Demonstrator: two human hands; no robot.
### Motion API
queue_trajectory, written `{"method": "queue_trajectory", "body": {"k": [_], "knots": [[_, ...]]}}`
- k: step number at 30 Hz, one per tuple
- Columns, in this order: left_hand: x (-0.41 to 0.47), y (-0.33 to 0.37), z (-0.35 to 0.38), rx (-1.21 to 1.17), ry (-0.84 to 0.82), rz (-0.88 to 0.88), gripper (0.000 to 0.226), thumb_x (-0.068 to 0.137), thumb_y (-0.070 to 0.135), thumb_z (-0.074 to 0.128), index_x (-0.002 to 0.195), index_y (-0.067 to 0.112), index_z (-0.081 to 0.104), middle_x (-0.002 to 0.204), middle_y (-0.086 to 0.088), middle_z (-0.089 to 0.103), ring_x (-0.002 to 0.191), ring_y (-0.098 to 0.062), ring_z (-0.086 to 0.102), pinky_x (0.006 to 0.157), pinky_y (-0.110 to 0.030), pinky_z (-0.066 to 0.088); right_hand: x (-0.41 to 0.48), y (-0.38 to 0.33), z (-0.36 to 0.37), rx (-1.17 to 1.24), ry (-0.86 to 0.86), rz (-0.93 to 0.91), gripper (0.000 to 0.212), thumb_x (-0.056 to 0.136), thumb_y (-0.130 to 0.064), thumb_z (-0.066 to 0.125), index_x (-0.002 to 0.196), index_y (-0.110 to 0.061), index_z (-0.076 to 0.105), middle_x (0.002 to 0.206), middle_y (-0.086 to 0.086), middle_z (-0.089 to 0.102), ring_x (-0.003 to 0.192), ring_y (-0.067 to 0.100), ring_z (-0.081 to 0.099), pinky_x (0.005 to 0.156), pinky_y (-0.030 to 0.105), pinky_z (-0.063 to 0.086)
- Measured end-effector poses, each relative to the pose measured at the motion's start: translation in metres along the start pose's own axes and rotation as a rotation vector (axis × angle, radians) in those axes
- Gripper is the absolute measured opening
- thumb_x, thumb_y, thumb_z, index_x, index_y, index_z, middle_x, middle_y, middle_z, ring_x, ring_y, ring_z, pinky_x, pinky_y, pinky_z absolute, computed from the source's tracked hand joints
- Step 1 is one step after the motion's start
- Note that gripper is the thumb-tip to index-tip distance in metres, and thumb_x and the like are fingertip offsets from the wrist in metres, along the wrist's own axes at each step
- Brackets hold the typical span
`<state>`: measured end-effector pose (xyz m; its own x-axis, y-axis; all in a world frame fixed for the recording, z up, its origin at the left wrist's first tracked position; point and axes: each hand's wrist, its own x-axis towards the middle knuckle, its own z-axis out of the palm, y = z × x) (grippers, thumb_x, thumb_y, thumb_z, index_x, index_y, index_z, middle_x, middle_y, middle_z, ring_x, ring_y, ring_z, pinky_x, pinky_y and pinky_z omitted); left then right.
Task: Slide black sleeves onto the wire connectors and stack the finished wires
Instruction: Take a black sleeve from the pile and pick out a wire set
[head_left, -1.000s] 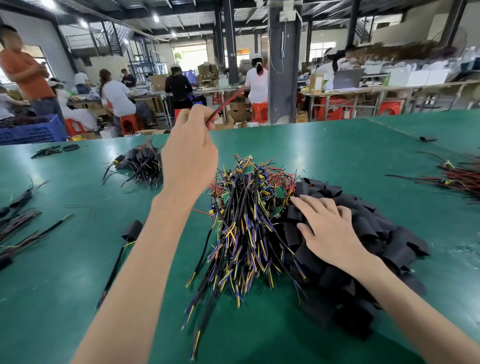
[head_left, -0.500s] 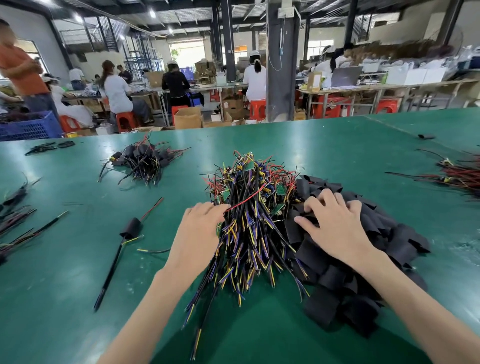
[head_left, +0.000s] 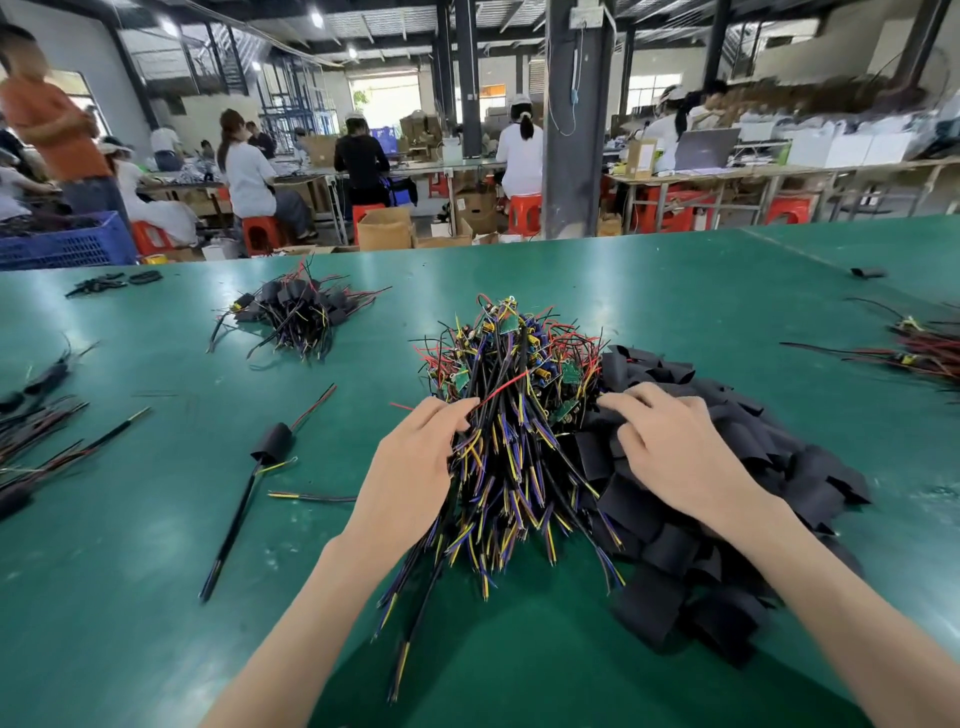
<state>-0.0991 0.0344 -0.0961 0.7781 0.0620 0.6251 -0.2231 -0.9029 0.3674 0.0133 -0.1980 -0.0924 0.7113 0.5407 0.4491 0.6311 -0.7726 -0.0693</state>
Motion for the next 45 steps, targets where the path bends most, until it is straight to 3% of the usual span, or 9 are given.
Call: {"method": "queue_trajectory", "body": {"k": [4,8,12,15,18,22,27,38,45], "knots": [[0.001,0.0,0.0,-0.014,0.025,0.025,0.042,0.087,-0.015,0.047,0.121,0.005,0.062,0.095,-0.001,0.056,0.078,0.0,0.045,0.075,-0.016,0.04,-0.002,-0.001,0.004,-0.132,-0.082,0.011,0.025,0.096,-0.029,0.035,0.11,-0.026,0.056,0.104,-0.006,0.059,0.1,0.018,0.057,0.085,0.035,0.033],[-0.001,0.002,-0.002,-0.001,-0.017,0.019,0.039,0.092,-0.005,0.049,0.125,0.013,0.062,0.094,0.001,0.057,0.079,-0.02,0.058,0.074,-0.034,0.048,0.0,0.004,0.006,-0.152,-0.091,0.006,0.017,0.099,-0.034,0.038,0.104,-0.025,0.051,0.094,-0.005,0.06,0.095,0.021,0.057,0.078,0.035,0.034],[-0.001,0.006,-0.004,0.013,0.019,0.028,0.035,0.092,-0.001,0.055,0.121,0.016,0.066,0.089,-0.001,0.059,0.071,-0.023,0.055,0.07,-0.032,0.046,-0.001,0.002,0.005,-0.11,-0.028,0.036,0.026,0.09,-0.013,0.058,0.116,-0.015,0.051,0.091,0.007,0.062,0.088,0.03,0.05,0.073,0.038,0.036],[-0.001,0.009,-0.004,0.02,0.066,0.06,0.028,0.091,0.003,0.059,0.113,0.016,0.07,0.086,0.0,0.06,0.067,-0.019,0.053,0.065,-0.024,0.044,-0.001,-0.001,-0.001,-0.048,0.076,0.011,0.049,0.079,0.003,0.068,0.123,-0.004,0.051,0.096,0.016,0.054,0.084,0.033,0.046,0.074,0.041,0.041],[-0.001,0.012,-0.002,0.014,0.091,0.082,0.024,0.09,0.005,0.06,0.108,0.016,0.071,0.086,0.002,0.062,0.068,-0.015,0.053,0.065,-0.021,0.043,0.0,-0.01,-0.009,0.162,0.043,-0.014,0.05,0.091,-0.006,0.056,0.136,-0.002,0.037,0.113,0.015,0.042,0.091,0.024,0.043,0.085,0.02,0.03],[-0.003,0.014,-0.001,0.003,0.106,0.105,0.024,0.092,0.008,0.057,0.108,0.017,0.071,0.088,0.004,0.062,0.066,-0.008,0.049,0.064,-0.02,0.044,-0.001,-0.025,-0.014,0.415,0.028,-0.042,0.044,0.095,-0.007,0.048,0.137,-0.001,0.036,0.109,0.004,0.03,0.065,0.01,0.041,0.067,0.018,0.031],[-0.003,0.015,-0.001,-0.003,0.117,0.11,0.024,0.092,0.012,0.053,0.108,0.018,0.071,0.089,0.006,0.061,0.065,-0.003,0.042,0.062,-0.021,0.045,-0.004,-0.03,-0.012,0.44,0.036,-0.1,0.034,0.096,-0.017,0.046,0.127,-0.003,0.047,0.111,0.002,0.045,0.105,0.022,0.044,0.096,0.032,0.031],[-0.002,0.015,0.0,-0.006,0.12,0.101,0.024,0.092,0.009,0.055,0.109,0.017,0.071,0.087,0.004,0.06,0.065,-0.007,0.046,0.062,-0.022,0.044,-0.006,-0.031,-0.011,0.447,0.082,-0.089,0.035,0.097,-0.017,0.044,0.13,-0.004,0.046,0.125,0.011,0.05,0.113,0.009,0.028,0.091,0.015,0.016],[-0.004,0.015,0.0,0.042,0.059,0.169,0.03,0.086,-0.001,0.063,0.109,0.016,0.072,0.09,0.001,0.063,0.068,-0.004,0.047,0.065,-0.022,0.047,-0.004,-0.03,-0.008,0.428,0.085,-0.099,0.036,0.096,-0.019,0.044,0.129,-0.006,0.047,0.12,0.008,0.053,0.11,0.013,0.032,0.094,0.021,0.021]]}}
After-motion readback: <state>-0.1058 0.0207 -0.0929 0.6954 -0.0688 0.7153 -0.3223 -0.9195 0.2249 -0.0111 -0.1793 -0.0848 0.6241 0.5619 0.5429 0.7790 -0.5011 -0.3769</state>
